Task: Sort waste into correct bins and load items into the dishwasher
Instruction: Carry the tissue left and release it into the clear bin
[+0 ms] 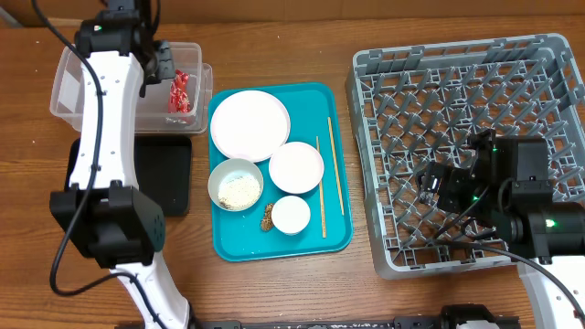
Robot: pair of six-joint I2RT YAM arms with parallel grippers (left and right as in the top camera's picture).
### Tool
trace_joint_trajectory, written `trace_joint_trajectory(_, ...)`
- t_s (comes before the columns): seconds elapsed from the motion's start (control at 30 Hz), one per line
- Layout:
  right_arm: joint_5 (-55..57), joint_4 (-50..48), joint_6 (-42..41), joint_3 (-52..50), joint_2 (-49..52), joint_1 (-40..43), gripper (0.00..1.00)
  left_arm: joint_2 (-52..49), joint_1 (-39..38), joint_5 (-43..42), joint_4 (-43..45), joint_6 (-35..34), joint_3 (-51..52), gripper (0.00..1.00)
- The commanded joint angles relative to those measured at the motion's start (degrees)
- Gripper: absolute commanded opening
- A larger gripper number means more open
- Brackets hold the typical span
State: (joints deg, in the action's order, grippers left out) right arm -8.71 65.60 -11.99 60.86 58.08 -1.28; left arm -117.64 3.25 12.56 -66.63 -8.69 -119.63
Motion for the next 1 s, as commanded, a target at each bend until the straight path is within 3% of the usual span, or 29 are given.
trace_joint_trajectory(0.0, 0.26, -0.26, -0.07, 1.99, -0.5, -0.26, 1.0, -4.28, 0.9, -1.7, 0.0, -1.2, -0.09, 0.04)
trace_joint_trajectory(0.13, 0.26, -0.28, -0.07, 1.99, -0.5, -0.26, 1.0, -5.57, 1.51, -1.68, -0.02, -1.16, -0.09, 0.06)
trace_joint_trajectory(0.2, 0.26, -0.28, -0.07, 1.99, -0.5, -0.26, 1.0, -5.35, 1.53, -1.68, 0.26, -1.16, -0.13, 0.52)
trace_joint_trajectory(0.23, 0.26, -0.31, -0.07, 1.99, -0.5, -0.26, 1.0, -5.14, 1.53, -1.68, 0.46, -1.18, -0.17, 0.7)
trace_joint_trajectory(0.27, 0.26, -0.31, -0.07, 1.99, -0.5, -0.26, 1.0, -4.74, 1.53, -1.7, 0.46, -1.18, -0.22, 0.78)
trace_joint_trajectory(0.53, 0.26, -0.33, -0.07, 1.99, -0.5, -0.26, 1.0, 1.38, 1.51, -1.86, -4.98, -1.22, -0.22, 0.81)
trace_joint_trajectory(0.67, 0.26, -0.48, -0.07, 1.99, -0.5, -0.26, 1.0, 4.13, 1.51, -5.42, -12.46, -1.29, -0.22, 0.92)
trace_joint_trajectory(0.8, 0.26, -0.35, -0.07, 1.99, -0.5, -0.26, 1.0, 4.92, 1.42, -8.04, -23.17, -4.2, -0.22, 0.93)
trace_joint_trajectory(0.97, 0.26, 0.24, -0.07, 1.99, -0.5, -0.26, 1.0, 4.94, 1.22, -9.25, -30.01, -6.75, -0.22, 0.95)
